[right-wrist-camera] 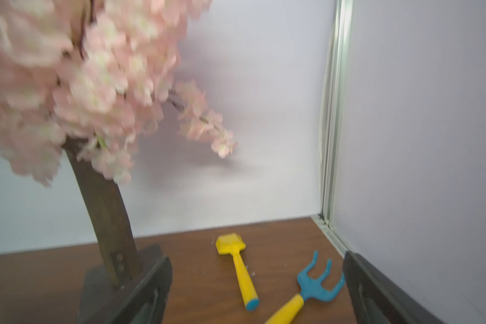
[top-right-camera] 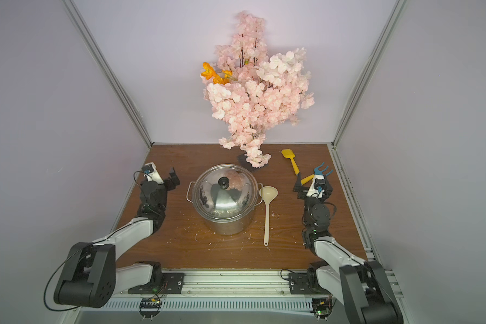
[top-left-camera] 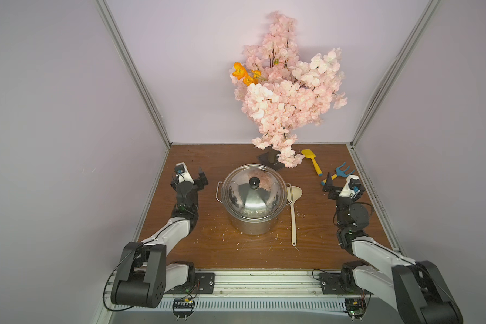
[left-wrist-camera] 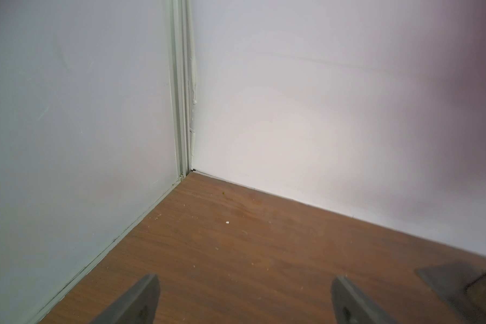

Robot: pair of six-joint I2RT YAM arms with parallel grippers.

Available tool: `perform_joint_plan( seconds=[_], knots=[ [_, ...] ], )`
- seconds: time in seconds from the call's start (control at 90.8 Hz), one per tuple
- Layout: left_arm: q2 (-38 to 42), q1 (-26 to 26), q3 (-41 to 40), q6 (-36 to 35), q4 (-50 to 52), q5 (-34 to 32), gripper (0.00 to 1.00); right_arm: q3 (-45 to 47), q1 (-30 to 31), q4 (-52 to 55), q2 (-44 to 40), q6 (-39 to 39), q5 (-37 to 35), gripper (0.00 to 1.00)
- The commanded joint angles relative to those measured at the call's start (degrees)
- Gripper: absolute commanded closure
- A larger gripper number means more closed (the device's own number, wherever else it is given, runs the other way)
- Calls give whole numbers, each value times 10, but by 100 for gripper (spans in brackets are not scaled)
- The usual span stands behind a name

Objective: Stir the soup with a spoon
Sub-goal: Pick up the lid from the pan.

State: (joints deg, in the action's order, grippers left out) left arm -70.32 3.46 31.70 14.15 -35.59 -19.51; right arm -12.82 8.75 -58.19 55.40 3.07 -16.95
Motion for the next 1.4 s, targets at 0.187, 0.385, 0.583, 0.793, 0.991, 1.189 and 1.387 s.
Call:
perform_joint_plan(
  seconds=[0.187, 0.385, 0.583, 0.793, 0.991, 1.189, 1.387],
  knots=[
    [-20, -28, 218, 196, 518, 164, 3, -102, -19, 434, -229, 355, 43, 1],
    [123, -15, 173, 181, 463, 302, 2, -175, -21, 539, -174, 321, 223, 1],
    [156, 115, 220, 135, 527, 280, 2, -199, -11, 591, -126, 282, 281, 2],
    [145, 274, 256, 103, 555, 191, 2, -222, 35, 652, -83, 250, 254, 6],
    [80, 412, 299, 67, 561, 77, 2, -204, 64, 647, -83, 262, 233, 6],
    [45, 444, 317, 45, 560, 21, 2, -198, 68, 650, -86, 265, 234, 5],
    [24, 447, 321, 11, 557, -17, 1, -197, 70, 654, -88, 266, 236, 6]
  ],
)
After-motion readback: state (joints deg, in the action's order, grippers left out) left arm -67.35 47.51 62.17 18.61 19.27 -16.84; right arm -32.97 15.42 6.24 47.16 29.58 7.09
